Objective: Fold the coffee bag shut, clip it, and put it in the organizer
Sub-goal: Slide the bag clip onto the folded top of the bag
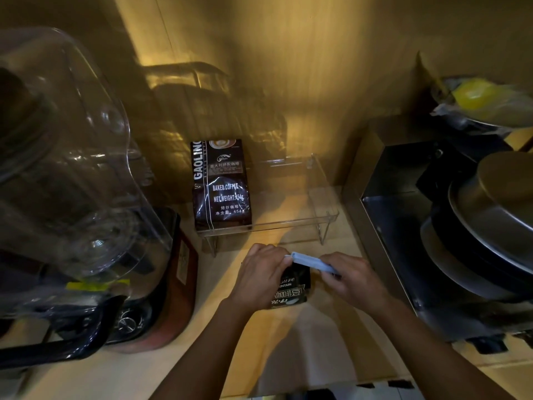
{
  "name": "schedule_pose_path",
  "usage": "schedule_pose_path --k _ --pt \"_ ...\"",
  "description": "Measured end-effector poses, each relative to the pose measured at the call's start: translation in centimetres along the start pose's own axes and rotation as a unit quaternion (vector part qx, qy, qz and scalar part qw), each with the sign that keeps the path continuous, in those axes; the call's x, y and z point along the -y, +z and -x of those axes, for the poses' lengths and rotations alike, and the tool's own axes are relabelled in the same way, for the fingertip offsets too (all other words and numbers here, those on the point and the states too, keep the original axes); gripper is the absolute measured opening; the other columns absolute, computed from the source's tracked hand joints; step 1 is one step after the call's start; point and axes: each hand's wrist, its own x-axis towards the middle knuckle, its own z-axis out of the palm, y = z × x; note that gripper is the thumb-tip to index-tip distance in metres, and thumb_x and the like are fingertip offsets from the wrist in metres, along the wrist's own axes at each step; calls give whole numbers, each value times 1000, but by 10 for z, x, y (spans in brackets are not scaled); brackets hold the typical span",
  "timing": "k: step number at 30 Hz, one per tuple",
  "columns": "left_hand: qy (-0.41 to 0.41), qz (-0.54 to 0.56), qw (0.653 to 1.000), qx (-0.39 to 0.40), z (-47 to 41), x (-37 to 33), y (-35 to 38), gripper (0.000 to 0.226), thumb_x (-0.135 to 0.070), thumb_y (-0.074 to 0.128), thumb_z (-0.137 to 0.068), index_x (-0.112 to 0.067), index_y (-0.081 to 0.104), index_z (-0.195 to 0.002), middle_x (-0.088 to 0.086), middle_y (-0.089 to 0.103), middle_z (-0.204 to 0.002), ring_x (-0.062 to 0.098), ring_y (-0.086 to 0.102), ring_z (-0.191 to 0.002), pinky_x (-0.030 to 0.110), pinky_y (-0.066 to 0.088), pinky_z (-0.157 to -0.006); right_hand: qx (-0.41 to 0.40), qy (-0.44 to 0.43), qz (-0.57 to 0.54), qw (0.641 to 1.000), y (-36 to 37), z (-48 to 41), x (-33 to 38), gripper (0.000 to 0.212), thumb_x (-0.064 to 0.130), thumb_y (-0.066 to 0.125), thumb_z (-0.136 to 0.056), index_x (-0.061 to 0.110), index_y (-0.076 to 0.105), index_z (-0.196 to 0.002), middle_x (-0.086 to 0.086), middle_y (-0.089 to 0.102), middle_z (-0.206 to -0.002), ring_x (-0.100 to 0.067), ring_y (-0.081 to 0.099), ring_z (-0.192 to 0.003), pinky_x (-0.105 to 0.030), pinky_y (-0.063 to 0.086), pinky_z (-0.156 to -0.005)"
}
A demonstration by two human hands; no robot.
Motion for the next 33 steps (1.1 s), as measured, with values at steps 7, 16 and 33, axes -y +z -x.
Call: schedule_pose_path --k 7,16,33 --pt "-22 23 999 9 -4 2 -1 41 -41 29 -92 -16 61 -83 -1 59 -79 15 46 -81 26 28 -73 -11 -26 16 999 -3 -1 0 25 6 66 -68 -3 65 -91 -16 72 -77 -26 68 -61 -31 56 -50" --pt "-36 30 999 5 -8 1 3 39 -38 30 -91 -17 62 -84 -3 58 -80 13 45 -78 26 26 -69 -20 52 14 998 -2 0 -4 22 6 70 -63 2 57 -79 -13 65 -61 -30 61 -47 -31 50 -48" --pt "-55 23 998 -11 -11 1 5 26 -36 40 -89 -19 59 -82 -4 61 -78 17 53 -78 35 35 -79 4 103 -181 978 -16 13 -25 4 9 67 -78 11 65 -81 -5 62 -81 -9 57 -78 -27 46 -71"
